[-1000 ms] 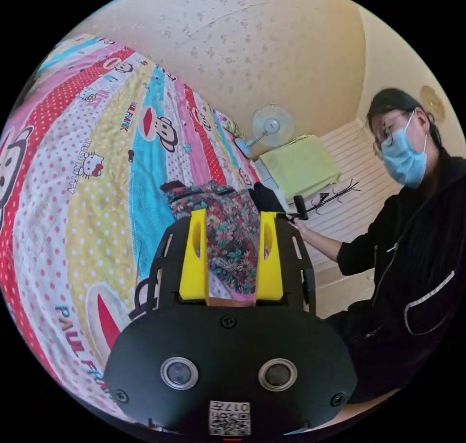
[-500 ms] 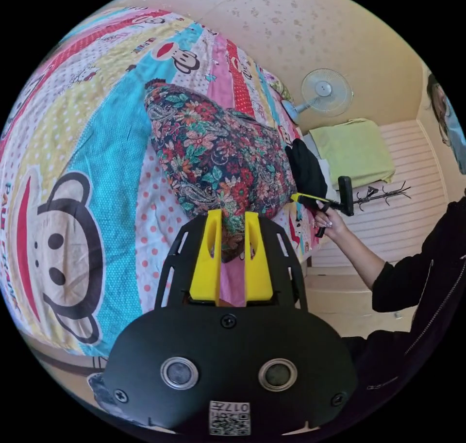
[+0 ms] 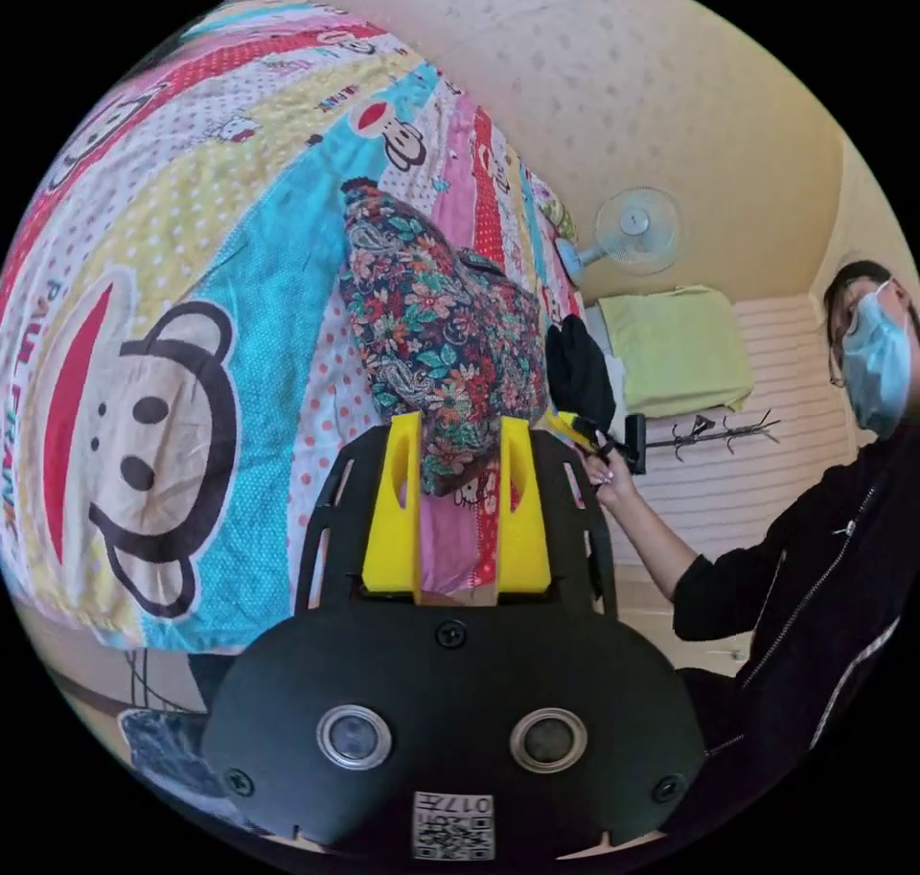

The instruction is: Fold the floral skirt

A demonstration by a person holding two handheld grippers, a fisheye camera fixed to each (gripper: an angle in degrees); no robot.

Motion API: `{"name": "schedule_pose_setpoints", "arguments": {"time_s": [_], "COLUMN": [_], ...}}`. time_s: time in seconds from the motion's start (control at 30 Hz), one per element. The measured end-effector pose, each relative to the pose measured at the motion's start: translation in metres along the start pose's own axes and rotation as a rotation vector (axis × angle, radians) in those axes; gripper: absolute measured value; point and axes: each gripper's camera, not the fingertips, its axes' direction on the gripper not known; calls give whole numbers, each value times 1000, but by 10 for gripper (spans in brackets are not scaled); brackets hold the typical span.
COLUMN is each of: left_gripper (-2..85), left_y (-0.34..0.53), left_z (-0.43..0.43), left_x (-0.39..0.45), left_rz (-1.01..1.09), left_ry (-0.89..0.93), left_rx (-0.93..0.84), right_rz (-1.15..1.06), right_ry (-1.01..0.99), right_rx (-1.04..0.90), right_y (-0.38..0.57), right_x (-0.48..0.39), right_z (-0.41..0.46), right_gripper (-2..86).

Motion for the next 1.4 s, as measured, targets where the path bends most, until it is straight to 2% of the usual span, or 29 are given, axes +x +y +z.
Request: {"name": "schedule_pose_setpoints", "arguments": {"time_s": [0.07,0.17,0.3,0.37,0.47,0.6,0.8,0.97,1.1,1.17,1.27,1.4], "left_gripper": [174,206,239,239,209,205,258,246,271,272,214,181], "left_y": [26,61,93,100,107,126,144,143,106,90,81,55], "left_z": [-10,1,46,63,74,75,63,88,109,114,121,123], "left_x": [-10,-9,7,13,19,14,37,43,52,47,27,36], "left_rz": [-123,-222,-328,-340,-363,-449,-445,-523,-473,-564,-748,-694], "left_ry": [31,40,122,157,104,166,139,222,291,295,357,413], "left_rx": [74,104,96,84,87,154,205,303,373,404,424,379], "right_rz": [169,296,485,534,491,470,688,933,868,788,695,626], "right_ry": [-300,-494,-496,-516,-459,-471,-404,-516,-438,-424,-451,-577], "right_rx": [134,188,224,310,330,340,365,402,346,301,240,252], "right_y": [39,74,96,104,100,82,63,63,41,33,32,49], "right_x": [17,21,27,33,34,34,37,23,6,7,27,60], "right_z": [6,46,92,105,114,133,147,147,138,138,141,139], "right_gripper": [174,188,232,234,219,222,202,172,170,173,181,200]}}
